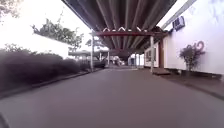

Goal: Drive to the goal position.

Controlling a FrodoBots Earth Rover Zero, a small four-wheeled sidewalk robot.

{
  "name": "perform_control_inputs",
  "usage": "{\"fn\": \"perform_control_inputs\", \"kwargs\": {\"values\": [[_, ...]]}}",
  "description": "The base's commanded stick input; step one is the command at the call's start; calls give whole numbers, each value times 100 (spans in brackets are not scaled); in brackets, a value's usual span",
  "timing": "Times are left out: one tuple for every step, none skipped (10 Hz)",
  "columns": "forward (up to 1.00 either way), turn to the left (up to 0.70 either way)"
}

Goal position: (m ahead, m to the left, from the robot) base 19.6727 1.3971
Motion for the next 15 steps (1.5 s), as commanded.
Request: {"fn": "perform_control_inputs", "kwargs": {"values": [[85,0],[85,0],[85,0],[85,0],[85,0],[85,0],[85,0],[85,0],[85,0],[85,0],[85,0],[85,0],[85,0],[85,0],[85,0]]}}
